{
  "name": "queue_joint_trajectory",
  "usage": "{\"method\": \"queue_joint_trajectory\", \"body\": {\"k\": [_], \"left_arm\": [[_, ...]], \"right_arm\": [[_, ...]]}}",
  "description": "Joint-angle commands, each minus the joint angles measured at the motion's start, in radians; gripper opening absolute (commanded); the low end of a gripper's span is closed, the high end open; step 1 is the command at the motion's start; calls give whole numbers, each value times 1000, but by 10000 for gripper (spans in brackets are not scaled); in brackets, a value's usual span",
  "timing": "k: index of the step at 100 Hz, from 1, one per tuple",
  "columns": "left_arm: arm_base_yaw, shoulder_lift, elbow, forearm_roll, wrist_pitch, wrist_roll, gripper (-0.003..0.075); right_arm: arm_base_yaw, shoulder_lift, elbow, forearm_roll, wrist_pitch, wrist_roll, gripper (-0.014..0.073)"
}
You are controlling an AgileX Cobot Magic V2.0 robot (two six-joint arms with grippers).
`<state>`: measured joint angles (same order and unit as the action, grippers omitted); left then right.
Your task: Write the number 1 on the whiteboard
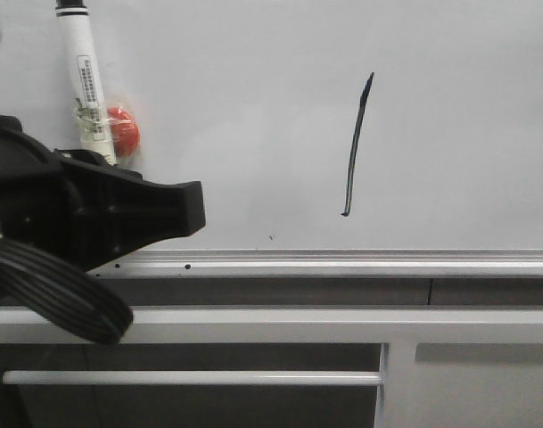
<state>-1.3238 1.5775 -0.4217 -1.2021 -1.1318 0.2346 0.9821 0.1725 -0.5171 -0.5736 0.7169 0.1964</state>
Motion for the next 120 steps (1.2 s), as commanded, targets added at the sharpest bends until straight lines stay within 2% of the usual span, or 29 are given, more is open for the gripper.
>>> {"method": "queue_joint_trajectory", "body": {"k": [1,18,24,31,44,53,73,98,120], "left_arm": [[6,-21,-19,40,-239,-3,-18],[6,-17,-19,40,-239,-3,-17],[6,-17,-19,40,-239,-3,10],[6,-17,-19,42,-239,-3,97],[6,-17,-19,39,-239,-3,316],[6,-17,-19,29,-239,-3,382],[-7,-17,-15,20,-239,-3,389],[-77,-19,-15,-87,-252,0,389],[-110,-51,-15,-143,-252,79,389]], "right_arm": [[-5,14,-24,-40,-76,-1,-64],[-5,14,-24,-40,-76,-1,-64],[-5,14,-24,-40,-76,-1,-64],[-5,14,-24,-40,-76,-1,-64],[-5,14,-24,-40,-76,-1,-64],[-5,14,-24,-40,-76,-1,-64],[-5,14,-24,-40,-76,-1,-64],[-5,14,-24,-40,-76,-1,-64],[-5,14,-24,-40,-70,-1,-64]]}}
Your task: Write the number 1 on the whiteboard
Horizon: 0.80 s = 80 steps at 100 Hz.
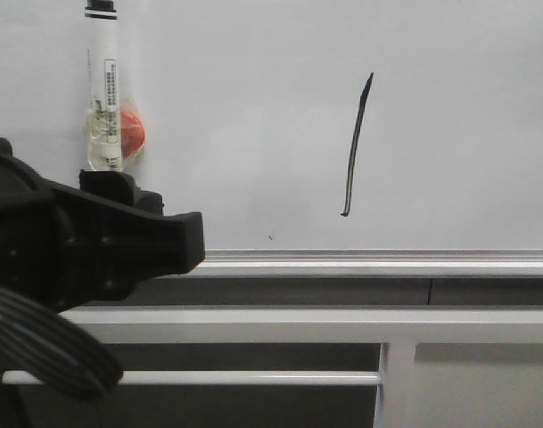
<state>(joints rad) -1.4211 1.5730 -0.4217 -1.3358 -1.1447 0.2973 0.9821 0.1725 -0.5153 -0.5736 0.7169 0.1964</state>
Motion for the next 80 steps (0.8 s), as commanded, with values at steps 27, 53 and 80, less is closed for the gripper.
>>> {"method": "queue_joint_trajectory", "body": {"k": [27,53,80], "left_arm": [[-75,-192,-15,-90,-239,259,76],[-206,-378,-15,-152,-239,572,-20],[-355,-626,-15,-244,-237,979,-20]], "right_arm": [[-5,12,-26,-40,-73,-1,-64],[-5,9,-25,9,-122,117,-63],[-5,11,162,-7,-484,149,-59]]}}
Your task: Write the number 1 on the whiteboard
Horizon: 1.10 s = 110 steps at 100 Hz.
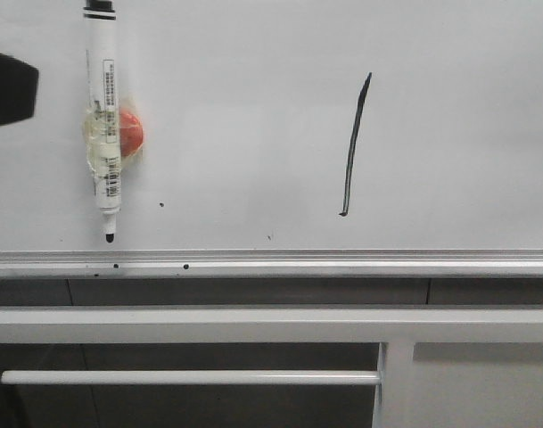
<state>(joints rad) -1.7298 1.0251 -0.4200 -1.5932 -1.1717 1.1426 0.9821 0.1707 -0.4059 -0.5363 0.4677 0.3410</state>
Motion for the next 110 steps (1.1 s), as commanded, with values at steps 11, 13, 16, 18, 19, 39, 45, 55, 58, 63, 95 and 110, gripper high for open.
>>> {"method": "queue_joint_trajectory", "body": {"k": [11,13,16,18,19,39,45,55,58,63,95,110], "left_arm": [[-104,-196,-15,-22,-208,247,-20],[-112,-216,-15,-26,-208,263,-20],[-122,-242,-14,-29,-208,283,-20],[-129,-262,-14,-29,-208,298,-20],[-131,-269,-12,-30,-208,309,-20],[-158,-426,-9,-68,-203,435,-20],[-158,-459,-9,-86,-199,463,-20],[-158,-503,-9,-104,-182,504,-20],[-158,-513,-9,-104,-172,506,-20],[-158,-525,-9,-104,-151,506,-20],[-158,-536,-9,-137,-115,498,-20],[-158,-536,-9,-137,-122,500,-20]], "right_arm": [[-5,23,200,-103,-420,0,-59],[-5,26,225,-105,-433,0,-59],[-5,27,258,-98,-454,2,-60],[-5,27,282,-94,-475,2,-63],[-5,27,298,-88,-492,2,-64],[-5,27,448,-68,-680,2,-64],[-5,27,446,-68,-645,2,-64],[-5,27,446,-68,-669,2,-64],[-5,27,446,-68,-673,2,-64],[-5,27,446,-68,-682,2,-64],[-5,27,446,-68,-680,2,-64],[-5,27,446,-68,-680,2,-64]]}}
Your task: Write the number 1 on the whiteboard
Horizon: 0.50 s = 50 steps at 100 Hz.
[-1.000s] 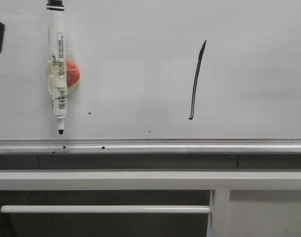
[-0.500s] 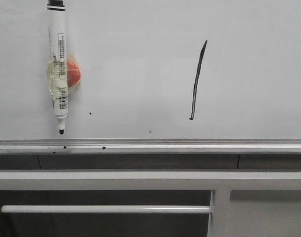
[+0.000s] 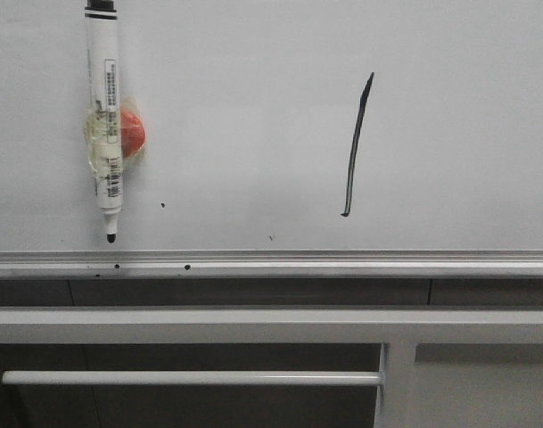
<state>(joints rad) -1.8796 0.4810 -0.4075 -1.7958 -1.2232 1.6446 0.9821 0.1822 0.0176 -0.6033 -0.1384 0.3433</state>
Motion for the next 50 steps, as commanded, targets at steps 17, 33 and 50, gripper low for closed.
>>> {"method": "queue_joint_trajectory", "body": {"k": [17,33,50], "left_arm": [[-8,8,-22,68,-73,-2,-20],[-1,-13,-22,95,-1,-8,-20],[246,-30,-22,201,366,-8,-20]], "right_arm": [[-5,16,22,-1,-74,0,-64],[-5,16,22,-1,-74,0,-64],[-5,16,22,-1,-74,0,-64]]}}
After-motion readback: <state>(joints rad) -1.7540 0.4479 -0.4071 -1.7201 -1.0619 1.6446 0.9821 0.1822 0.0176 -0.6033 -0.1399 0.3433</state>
